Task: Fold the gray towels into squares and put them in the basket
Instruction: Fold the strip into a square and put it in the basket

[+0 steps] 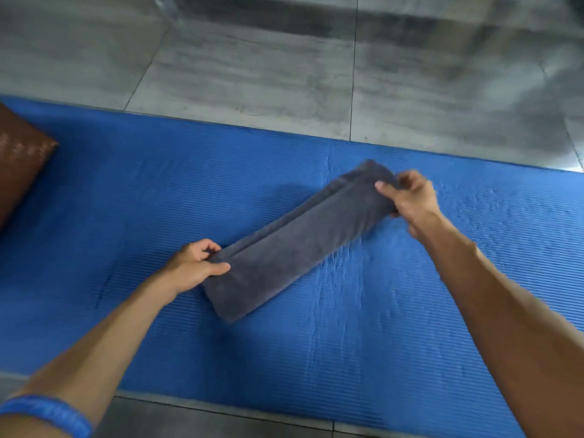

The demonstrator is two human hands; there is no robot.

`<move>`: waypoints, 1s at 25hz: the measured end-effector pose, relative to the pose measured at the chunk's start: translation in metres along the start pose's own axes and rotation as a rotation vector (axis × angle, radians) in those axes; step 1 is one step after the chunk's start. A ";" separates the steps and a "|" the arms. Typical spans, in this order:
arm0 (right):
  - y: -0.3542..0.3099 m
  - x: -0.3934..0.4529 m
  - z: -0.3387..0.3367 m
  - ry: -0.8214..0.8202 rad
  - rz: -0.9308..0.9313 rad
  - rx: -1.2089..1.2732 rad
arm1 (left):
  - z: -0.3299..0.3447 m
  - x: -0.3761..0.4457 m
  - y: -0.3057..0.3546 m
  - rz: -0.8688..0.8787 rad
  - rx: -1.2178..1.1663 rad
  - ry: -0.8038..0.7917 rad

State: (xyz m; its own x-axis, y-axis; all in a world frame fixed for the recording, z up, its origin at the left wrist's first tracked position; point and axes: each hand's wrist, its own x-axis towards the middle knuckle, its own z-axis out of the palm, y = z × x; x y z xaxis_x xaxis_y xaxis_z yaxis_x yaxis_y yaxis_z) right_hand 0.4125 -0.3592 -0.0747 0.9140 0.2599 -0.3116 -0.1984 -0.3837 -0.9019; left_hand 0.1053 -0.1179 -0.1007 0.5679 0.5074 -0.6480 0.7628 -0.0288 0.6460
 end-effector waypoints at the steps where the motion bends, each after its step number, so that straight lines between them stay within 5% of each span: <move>1: -0.016 0.012 0.003 0.069 -0.058 0.052 | 0.006 -0.005 -0.001 0.010 -0.108 -0.065; 5: -0.021 0.001 0.019 0.180 -0.074 -0.046 | 0.047 -0.019 -0.008 0.108 -0.187 -0.088; 11: 0.102 -0.137 0.049 -0.253 -0.406 -0.520 | 0.065 -0.025 -0.015 0.261 0.055 0.029; 15: 0.141 -0.191 0.054 -0.383 -0.696 -0.848 | 0.068 -0.040 -0.001 0.194 0.030 -0.262; 22: 0.155 -0.209 0.028 -0.393 -0.983 -0.929 | 0.063 -0.059 -0.007 -0.152 -0.326 -0.776; 25: 0.161 -0.215 0.031 -0.429 -0.945 -0.741 | 0.064 -0.061 -0.015 0.005 0.049 -0.577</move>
State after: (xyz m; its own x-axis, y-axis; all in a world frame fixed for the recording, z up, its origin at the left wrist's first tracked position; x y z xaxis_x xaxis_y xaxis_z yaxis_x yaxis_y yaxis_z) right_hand 0.1728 -0.4500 -0.1624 0.3764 0.9123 0.1611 0.8349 -0.2587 -0.4858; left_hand 0.0792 -0.2036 -0.0972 0.6377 -0.0437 -0.7690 0.7654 -0.0764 0.6390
